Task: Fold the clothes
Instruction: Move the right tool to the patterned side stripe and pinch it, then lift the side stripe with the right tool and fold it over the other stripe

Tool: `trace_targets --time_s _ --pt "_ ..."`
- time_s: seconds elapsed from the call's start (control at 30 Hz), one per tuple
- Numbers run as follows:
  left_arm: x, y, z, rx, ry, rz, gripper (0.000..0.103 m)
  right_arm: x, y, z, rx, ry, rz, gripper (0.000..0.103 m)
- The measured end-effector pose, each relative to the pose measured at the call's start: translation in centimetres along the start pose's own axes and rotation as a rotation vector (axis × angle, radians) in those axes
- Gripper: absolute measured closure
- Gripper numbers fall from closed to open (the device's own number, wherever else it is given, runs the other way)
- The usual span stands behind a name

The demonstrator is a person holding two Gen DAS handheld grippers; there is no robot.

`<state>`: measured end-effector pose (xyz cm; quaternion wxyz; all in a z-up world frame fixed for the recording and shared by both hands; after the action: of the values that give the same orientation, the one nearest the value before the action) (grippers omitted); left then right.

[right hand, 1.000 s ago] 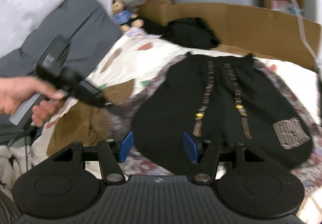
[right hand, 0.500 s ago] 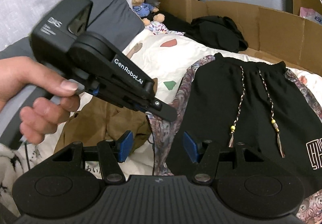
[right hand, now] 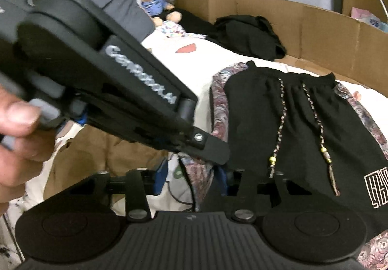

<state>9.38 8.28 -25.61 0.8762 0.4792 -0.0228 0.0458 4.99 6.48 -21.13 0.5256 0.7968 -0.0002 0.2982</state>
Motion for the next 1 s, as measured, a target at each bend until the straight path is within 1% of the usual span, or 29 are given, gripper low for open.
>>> trace_targets --time_s 0.03,0.07,0.13,0.17,0.2,0.23,0.27,0.3,0.33,0.43,0.47,0.6,0.67,0.73,0.9,1.0 --pt "0.0 -0.1 0.1 0.007 -0.003 -0.001 0.096 0.0 -0.1 0.2 -0.006 -0.001 -0.002 0.092" --pt "0.0 -0.1 0.1 0.006 -0.006 0.0 0.095 -0.1 -0.1 0.7 -0.005 -0.003 -0.002 0.096" --pt "0.0 -0.1 0.2 0.001 -0.008 0.007 0.09 -0.3 0.1 1.3 0.0 -0.004 0.005 0.099" --pt "0.1 -0.1 0.2 0.002 -0.002 0.019 0.084 -0.4 0.2 1.6 0.005 -0.002 0.01 0.099" --pt "0.1 0.0 0.2 0.004 0.002 0.029 0.073 -0.5 0.4 1.8 0.009 -0.001 0.016 0.099" --pt "0.2 0.0 0.2 0.014 0.0 0.035 0.066 -0.6 0.6 2.0 0.011 -0.001 0.022 0.099" --pt "0.2 0.1 0.1 0.036 -0.004 0.049 0.055 -0.7 0.6 2.1 0.013 -0.003 0.023 0.099" --pt "0.2 0.2 0.0 0.046 -0.001 0.059 0.048 -0.7 0.8 2.5 0.017 -0.009 0.027 0.099" --pt "0.3 0.3 -0.1 0.047 0.003 0.065 0.045 -0.8 1.0 2.8 0.018 -0.015 0.03 0.099" --pt "0.5 0.3 -0.6 0.05 0.017 0.079 0.041 -0.8 1.4 3.5 0.016 -0.028 0.037 0.099" --pt "0.5 0.3 -0.8 0.057 0.021 0.081 0.037 -0.9 1.6 3.8 0.017 -0.033 0.042 0.099" --pt "0.8 0.2 -1.7 0.102 0.05 0.094 0.037 -0.9 2.8 5.2 0.022 -0.059 0.069 0.099" --pt "1.0 0.2 -2.0 0.111 0.054 0.098 0.036 -1.0 3.4 6.1 0.03 -0.071 0.084 0.099" --pt "1.4 0.0 -2.4 0.12 0.054 0.102 0.032 -1.1 3.9 6.9 0.034 -0.083 0.099 0.099" --pt "1.3 -2.0 -2.9 0.146 0.06 0.065 0.031 -1.8 5.3 9.8 0.047 -0.138 0.147 0.099" --pt "1.0 -3.3 -2.5 0.153 0.038 0.033 0.031 -2.1 5.9 11.1 0.055 -0.163 0.171 0.099"
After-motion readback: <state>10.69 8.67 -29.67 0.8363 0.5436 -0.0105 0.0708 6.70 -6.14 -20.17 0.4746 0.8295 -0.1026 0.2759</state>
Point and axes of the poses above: each gripper's, at about its wrist camera, not at the fingertips, and y roughly against the way its jaws point, z to its right, x to its top, the point moved 6 cm from there along -y, roughly the way its jaws point, and after that the axes turned 14 degrees about -z, right-handed, at the moved point
